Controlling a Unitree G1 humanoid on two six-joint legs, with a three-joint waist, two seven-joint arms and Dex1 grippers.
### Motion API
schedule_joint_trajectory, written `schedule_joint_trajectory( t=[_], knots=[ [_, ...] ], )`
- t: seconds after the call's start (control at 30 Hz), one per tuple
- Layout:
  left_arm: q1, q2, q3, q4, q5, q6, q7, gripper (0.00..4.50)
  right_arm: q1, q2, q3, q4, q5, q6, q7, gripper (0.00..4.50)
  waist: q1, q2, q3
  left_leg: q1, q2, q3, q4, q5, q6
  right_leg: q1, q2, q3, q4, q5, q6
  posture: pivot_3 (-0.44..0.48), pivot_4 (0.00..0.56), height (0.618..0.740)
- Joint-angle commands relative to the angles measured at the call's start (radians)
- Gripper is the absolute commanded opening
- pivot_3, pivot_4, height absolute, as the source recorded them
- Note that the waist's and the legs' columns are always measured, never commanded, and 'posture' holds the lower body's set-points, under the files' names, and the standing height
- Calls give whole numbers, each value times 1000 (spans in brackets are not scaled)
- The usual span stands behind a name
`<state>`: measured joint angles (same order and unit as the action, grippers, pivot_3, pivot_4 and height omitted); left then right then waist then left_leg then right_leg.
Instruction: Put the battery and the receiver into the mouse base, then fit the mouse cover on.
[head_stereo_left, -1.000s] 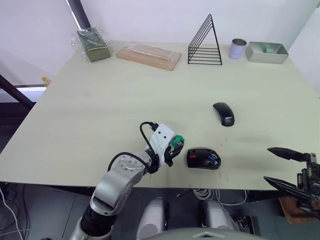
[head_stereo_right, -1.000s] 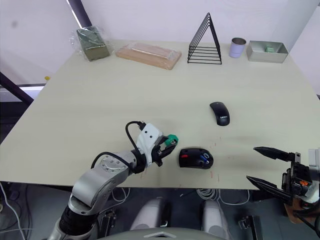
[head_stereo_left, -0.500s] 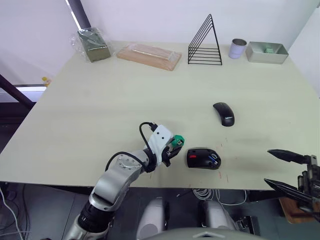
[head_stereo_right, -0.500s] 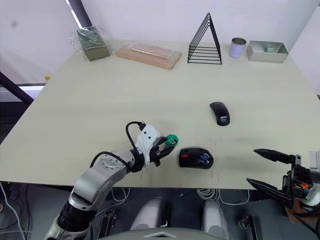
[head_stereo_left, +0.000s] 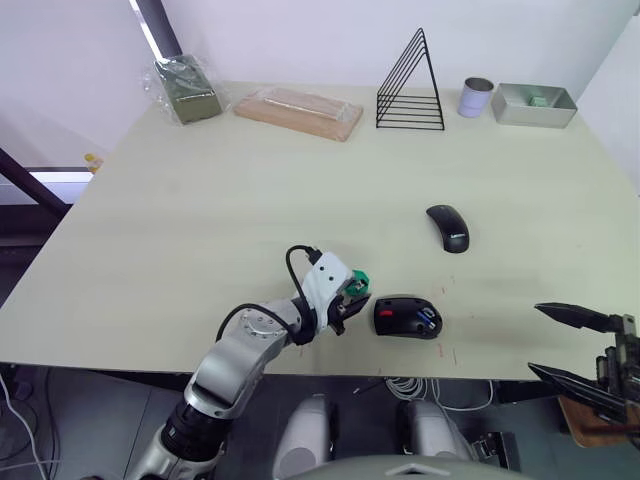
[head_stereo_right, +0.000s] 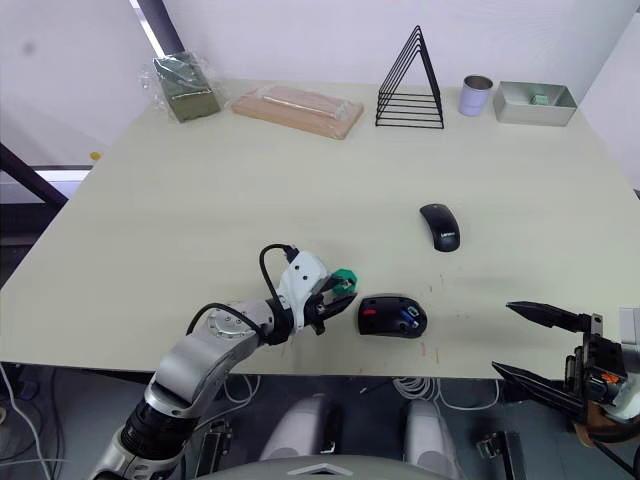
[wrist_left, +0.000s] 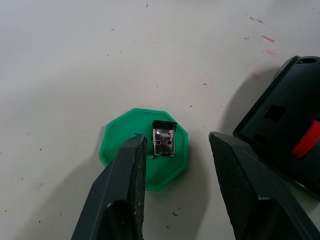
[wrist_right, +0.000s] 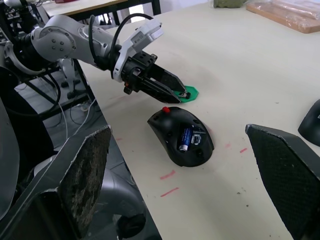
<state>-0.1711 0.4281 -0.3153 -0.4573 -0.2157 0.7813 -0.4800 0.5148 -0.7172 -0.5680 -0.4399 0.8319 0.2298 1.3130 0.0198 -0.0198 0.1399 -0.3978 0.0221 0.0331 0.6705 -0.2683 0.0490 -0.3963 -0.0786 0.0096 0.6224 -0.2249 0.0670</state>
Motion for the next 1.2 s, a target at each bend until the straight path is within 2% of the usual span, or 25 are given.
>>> schedule_joint_trajectory(
  t=[0.03,0.2,0.5,0.9,1.2],
  knots=[
    [-11,5,29,5,-6,-45,-25,2120,6,11,-32,-30,14,-15,-5,4500,0,0,0,0,0,0,0,0,0,0,0,0,0,0,0,0,150,740],
    [-13,9,48,38,-14,-97,-59,2120,3,10,-22,-34,-1,-32,12,4500,0,0,0,0,0,0,0,0,0,0,0,0,0,0,0,0,150,740],
    [-24,27,79,37,-31,-90,-103,2120,0,-1,20,-55,-42,-72,71,4500,0,0,0,0,0,0,0,0,0,0,0,0,0,0,0,0,150,740],
    [-24,96,94,65,-26,-112,-167,2120,-35,19,107,-85,-95,-88,27,4500,-1,0,0,0,0,0,0,0,0,0,0,-1,0,0,0,0,150,740],
    [-65,93,46,72,4,-125,-180,2120,-12,31,114,-84,-94,-106,20,4500,1,0,0,0,0,0,0,0,0,0,0,-1,0,0,0,0,150,740]
  ],
)
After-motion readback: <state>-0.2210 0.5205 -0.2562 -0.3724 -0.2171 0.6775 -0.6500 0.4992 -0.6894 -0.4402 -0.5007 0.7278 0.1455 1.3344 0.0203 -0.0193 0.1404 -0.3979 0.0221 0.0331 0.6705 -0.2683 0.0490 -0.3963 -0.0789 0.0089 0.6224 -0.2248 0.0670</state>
